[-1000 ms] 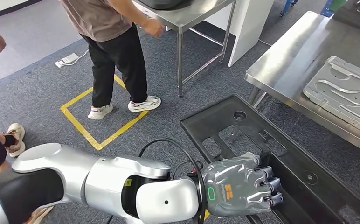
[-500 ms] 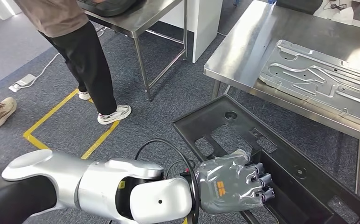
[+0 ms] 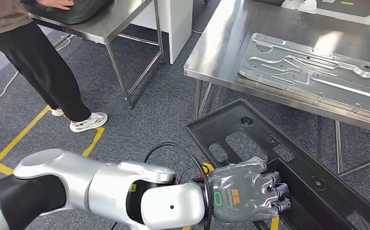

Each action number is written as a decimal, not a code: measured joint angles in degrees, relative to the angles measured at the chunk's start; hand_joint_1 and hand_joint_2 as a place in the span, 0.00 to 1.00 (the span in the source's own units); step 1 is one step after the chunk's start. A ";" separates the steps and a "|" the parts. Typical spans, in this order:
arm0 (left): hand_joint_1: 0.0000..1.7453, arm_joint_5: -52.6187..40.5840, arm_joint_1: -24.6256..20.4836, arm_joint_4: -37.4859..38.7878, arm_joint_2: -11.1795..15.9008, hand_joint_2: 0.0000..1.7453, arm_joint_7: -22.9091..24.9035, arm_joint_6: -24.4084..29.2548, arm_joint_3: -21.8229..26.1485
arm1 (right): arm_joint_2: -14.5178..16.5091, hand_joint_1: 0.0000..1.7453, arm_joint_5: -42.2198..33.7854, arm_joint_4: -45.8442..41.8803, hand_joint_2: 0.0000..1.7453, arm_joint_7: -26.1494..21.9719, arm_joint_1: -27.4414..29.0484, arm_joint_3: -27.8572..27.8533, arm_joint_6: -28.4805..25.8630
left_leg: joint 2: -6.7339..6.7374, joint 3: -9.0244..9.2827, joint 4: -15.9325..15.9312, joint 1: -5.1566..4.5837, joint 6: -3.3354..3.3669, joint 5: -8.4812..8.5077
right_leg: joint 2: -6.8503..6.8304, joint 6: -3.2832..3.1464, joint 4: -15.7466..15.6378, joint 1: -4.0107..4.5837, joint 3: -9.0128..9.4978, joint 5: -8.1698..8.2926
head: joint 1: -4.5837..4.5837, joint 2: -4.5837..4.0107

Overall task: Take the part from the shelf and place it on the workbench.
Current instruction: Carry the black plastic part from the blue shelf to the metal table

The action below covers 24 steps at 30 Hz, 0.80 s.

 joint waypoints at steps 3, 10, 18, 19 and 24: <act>1.00 0.00 -0.03 0.02 -0.05 1.00 -0.01 0.03 0.00 | -0.02 0.00 -0.02 0.00 1.00 0.00 0.11 0.00 -0.02 | 1.34 0.42 0.00 -0.24 -0.76 -0.44 | 0.57 -1.22 -1.32 0.35 0.57 -0.08 | -0.18 -0.01; 1.00 0.36 0.08 0.08 0.02 1.00 -0.01 0.43 -0.02 | -0.13 0.00 -0.08 0.02 1.00 0.00 0.15 -0.02 -0.17 | -5.45 -7.80 16.07 0.33 -1.90 -7.53 | 4.23 -2.73 -1.82 -0.01 1.08 0.06 | -1.90 -0.01; 1.00 0.76 0.10 0.17 -0.01 1.00 0.10 0.53 0.02 | -0.03 0.00 1.64 0.02 1.00 0.60 0.13 0.01 -1.98 | -7.73 -3.14 1.92 0.26 -0.62 1.11 | 7.35 -2.03 -0.20 -0.04 0.41 -1.10 | -2.54 -0.01; 1.00 0.77 0.14 0.17 -0.01 1.00 0.12 0.58 0.01 | 0.00 0.00 1.72 0.02 1.00 0.75 0.18 0.01 -2.14 | -7.69 -3.15 1.85 0.24 -0.60 1.12 | 7.30 -2.14 -0.26 -0.07 0.45 -1.15 | -2.31 -0.01; 1.00 0.75 0.28 0.20 0.03 1.00 0.37 0.82 0.00 | 0.15 0.00 2.19 0.00 1.00 0.91 0.14 0.04 -2.38 | -7.25 -3.11 1.88 0.14 -0.35 1.01 | 7.37 -1.83 -0.89 -0.17 0.76 -0.91 | -1.45 -0.01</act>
